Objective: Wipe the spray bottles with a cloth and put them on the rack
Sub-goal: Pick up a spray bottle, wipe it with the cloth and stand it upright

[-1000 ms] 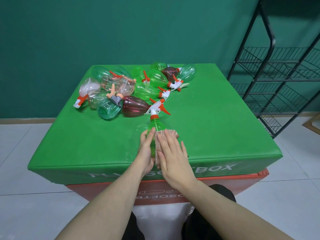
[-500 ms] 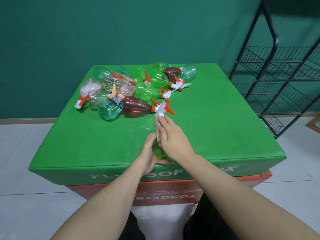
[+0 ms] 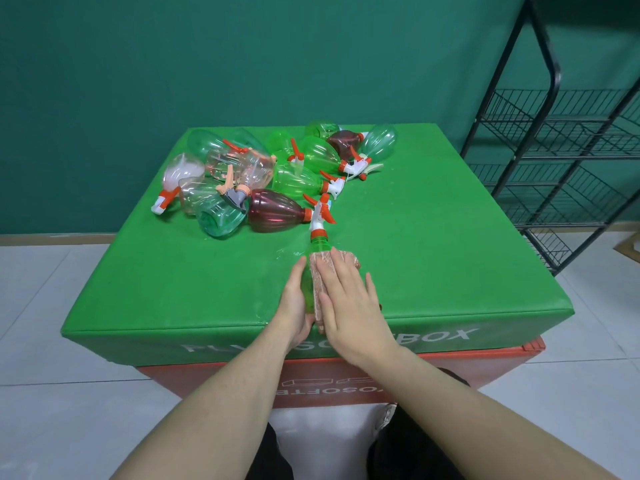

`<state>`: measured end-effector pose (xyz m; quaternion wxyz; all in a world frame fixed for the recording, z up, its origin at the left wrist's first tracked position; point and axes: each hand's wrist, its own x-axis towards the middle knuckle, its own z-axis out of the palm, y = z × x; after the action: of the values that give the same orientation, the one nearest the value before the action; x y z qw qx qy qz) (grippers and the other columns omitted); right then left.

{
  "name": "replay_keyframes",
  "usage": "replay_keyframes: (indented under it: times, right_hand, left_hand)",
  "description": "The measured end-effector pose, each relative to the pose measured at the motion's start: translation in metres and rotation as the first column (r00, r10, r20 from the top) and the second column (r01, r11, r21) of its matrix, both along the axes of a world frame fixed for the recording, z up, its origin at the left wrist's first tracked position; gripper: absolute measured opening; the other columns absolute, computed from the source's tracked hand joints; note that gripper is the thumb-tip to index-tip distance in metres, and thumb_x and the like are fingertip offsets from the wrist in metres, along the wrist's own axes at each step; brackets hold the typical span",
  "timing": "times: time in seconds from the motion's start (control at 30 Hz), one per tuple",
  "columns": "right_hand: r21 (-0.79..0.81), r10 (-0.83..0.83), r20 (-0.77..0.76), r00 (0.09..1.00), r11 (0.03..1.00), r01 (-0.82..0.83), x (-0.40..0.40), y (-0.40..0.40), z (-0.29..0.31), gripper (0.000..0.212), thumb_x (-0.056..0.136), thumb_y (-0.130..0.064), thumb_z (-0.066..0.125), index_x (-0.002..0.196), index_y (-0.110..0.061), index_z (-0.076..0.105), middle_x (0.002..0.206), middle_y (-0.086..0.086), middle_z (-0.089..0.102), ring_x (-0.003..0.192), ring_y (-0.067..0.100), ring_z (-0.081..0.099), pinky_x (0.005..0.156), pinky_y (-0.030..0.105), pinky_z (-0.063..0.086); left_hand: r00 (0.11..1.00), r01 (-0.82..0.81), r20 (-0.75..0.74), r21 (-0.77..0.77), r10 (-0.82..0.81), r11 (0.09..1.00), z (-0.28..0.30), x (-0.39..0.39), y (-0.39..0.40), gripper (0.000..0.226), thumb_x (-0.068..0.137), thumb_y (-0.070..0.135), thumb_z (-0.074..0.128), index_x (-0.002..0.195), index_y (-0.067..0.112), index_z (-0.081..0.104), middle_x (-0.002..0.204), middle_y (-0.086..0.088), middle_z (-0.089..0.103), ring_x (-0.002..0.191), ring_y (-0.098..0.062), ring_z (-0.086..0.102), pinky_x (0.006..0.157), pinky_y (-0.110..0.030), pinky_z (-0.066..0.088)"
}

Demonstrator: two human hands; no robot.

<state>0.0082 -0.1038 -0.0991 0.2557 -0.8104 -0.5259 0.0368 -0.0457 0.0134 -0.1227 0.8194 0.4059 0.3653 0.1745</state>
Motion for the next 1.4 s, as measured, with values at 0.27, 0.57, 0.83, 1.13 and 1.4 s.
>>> replay_keyframes:
  times: [0.27, 0.57, 0.83, 1.13, 1.4]
  right_hand:
    - [0.035, 0.04, 0.003, 0.999, 0.999, -0.04, -0.002, -0.009, -0.005, 0.058, 0.105, -0.041, 0.016, 0.162, -0.031, 0.014, 0.17, -0.007, -0.001, 0.156, 0.011, -0.01, 0.126, 0.047, 0.001]
    - [0.015, -0.042, -0.065, 0.997, 0.999, 0.043, 0.016, 0.038, 0.03, 0.056, 0.107, -0.036, 0.021, 0.16, -0.019, 0.028, 0.167, 0.004, 0.025, 0.152, 0.023, 0.024, 0.126, 0.043, 0.018]
    - [0.016, -0.138, -0.43, 0.892, 0.987, 0.161, 0.022, 0.051, 0.029, 0.051, 0.111, -0.036, 0.023, 0.16, -0.027, 0.027, 0.16, 0.003, 0.039, 0.143, 0.02, 0.04, 0.115, 0.034, 0.031]
    - [0.006, -0.004, -0.098, 0.995, 1.0, 0.005, 0.004, 0.003, 0.002, 0.061, 0.101, -0.048, 0.005, 0.162, -0.039, 0.006, 0.17, -0.013, 0.002, 0.155, 0.006, 0.001, 0.126, 0.047, 0.008]
    - [-0.017, 0.017, 0.016, 1.0, 1.0, -0.017, -0.004, -0.01, -0.006, 0.059, 0.104, -0.045, 0.014, 0.162, -0.035, 0.008, 0.17, -0.008, -0.005, 0.156, 0.01, -0.01, 0.125, 0.051, -0.001]
  left_hand:
    - [0.997, -0.008, 0.082, 0.026, 0.005, 1.0, -0.004, 0.002, 0.0, 0.1, 0.062, 0.082, 0.077, 0.142, 0.026, 0.057, 0.137, -0.007, 0.067, 0.129, -0.028, 0.062, 0.112, -0.053, 0.045]
    - [0.992, 0.09, 0.088, -0.029, -0.087, 0.996, 0.017, -0.008, 0.0, 0.049, 0.101, 0.057, 0.042, 0.127, 0.025, 0.07, 0.117, -0.008, 0.076, 0.103, -0.025, 0.074, 0.08, -0.049, 0.059]
    - [0.996, 0.055, 0.073, -0.06, -0.051, 0.997, 0.014, -0.01, 0.001, 0.05, 0.103, 0.052, 0.039, 0.114, 0.015, 0.072, 0.102, -0.012, 0.077, 0.09, -0.029, 0.075, 0.073, -0.053, 0.06]
    - [0.991, 0.057, 0.123, -0.068, -0.048, 0.996, 0.01, -0.006, 0.0, 0.074, 0.092, 0.069, 0.046, 0.132, 0.01, 0.068, 0.13, -0.017, 0.069, 0.124, -0.033, 0.065, 0.108, -0.048, 0.048]
    - [0.988, 0.077, 0.139, -0.097, -0.063, 0.992, 0.019, -0.01, -0.003, 0.066, 0.09, 0.062, 0.05, 0.114, 0.006, 0.077, 0.125, -0.021, 0.071, 0.108, -0.031, 0.073, 0.099, -0.042, 0.056]
